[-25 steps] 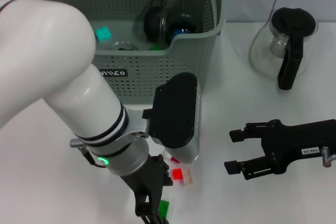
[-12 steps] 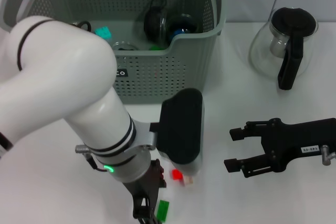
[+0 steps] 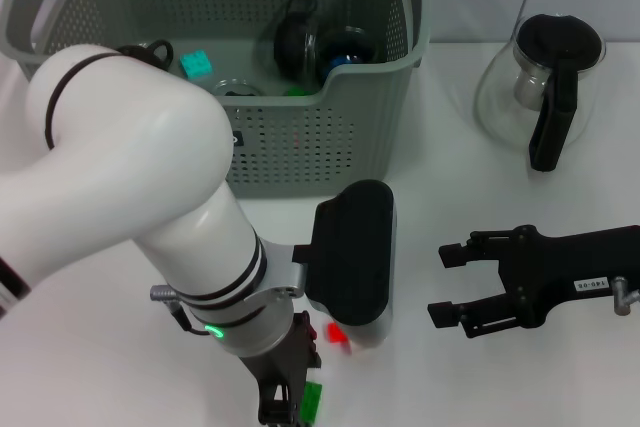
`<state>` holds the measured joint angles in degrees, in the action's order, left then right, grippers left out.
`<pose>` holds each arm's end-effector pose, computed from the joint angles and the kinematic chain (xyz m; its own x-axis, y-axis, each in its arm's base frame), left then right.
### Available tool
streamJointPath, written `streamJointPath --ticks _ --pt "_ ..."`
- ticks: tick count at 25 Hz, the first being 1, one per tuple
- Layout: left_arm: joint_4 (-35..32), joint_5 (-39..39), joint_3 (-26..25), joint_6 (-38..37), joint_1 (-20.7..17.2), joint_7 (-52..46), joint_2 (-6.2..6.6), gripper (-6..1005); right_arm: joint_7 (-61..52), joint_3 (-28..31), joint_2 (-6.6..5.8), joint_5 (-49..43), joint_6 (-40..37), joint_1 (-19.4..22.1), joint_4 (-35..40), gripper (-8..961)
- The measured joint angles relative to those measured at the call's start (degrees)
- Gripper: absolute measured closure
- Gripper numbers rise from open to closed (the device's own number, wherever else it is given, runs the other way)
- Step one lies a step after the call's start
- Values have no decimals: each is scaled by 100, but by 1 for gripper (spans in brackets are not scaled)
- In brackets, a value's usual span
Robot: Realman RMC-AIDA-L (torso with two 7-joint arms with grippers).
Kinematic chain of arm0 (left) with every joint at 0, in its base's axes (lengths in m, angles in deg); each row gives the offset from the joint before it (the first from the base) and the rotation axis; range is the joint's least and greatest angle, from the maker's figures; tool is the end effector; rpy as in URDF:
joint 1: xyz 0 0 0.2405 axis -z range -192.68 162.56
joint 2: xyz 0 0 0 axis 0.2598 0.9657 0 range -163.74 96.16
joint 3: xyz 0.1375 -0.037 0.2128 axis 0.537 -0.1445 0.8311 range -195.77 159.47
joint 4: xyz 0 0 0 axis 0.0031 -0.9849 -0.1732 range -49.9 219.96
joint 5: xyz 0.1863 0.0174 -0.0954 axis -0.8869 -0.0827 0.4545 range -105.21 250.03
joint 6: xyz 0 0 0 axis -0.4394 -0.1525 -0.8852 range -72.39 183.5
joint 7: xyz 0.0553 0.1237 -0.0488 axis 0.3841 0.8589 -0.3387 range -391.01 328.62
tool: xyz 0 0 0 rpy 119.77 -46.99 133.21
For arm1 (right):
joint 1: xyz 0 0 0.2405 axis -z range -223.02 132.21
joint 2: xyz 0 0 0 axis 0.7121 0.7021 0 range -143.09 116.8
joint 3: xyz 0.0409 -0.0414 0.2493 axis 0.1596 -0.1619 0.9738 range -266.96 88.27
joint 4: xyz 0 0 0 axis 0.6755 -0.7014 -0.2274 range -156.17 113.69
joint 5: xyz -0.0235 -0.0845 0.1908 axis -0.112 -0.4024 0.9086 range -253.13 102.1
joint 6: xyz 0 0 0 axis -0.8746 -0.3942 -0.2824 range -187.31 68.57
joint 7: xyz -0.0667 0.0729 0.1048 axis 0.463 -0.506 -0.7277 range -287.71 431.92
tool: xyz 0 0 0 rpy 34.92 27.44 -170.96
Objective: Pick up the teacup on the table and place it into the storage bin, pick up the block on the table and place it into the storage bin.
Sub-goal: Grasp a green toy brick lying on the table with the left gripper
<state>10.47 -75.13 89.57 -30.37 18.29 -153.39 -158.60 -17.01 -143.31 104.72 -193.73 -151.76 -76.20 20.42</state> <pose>-0.1534 0.2781 -0.1112 0.8526 -0.0820 -0.5160 -0.0543 -0.9962 0.0685 0.2501 0.3157 -0.0181 0.8644 -0.4185 -0.2787 -0.4251 -0.9043 0.0392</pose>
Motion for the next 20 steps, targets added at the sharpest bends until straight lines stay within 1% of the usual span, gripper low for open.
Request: streamJointPath --ticks 5,11,20 --pt "9 0 60 25 -25 8 0 234 0 0 0 0 2 16 0 36" --pt "8 11 117 77 -41 6 0 392 0 0 0 0 2 34 0 36" --pt "-95 27 141 101 -92 48 0 451 4 0 0 0 2 53 0 36"
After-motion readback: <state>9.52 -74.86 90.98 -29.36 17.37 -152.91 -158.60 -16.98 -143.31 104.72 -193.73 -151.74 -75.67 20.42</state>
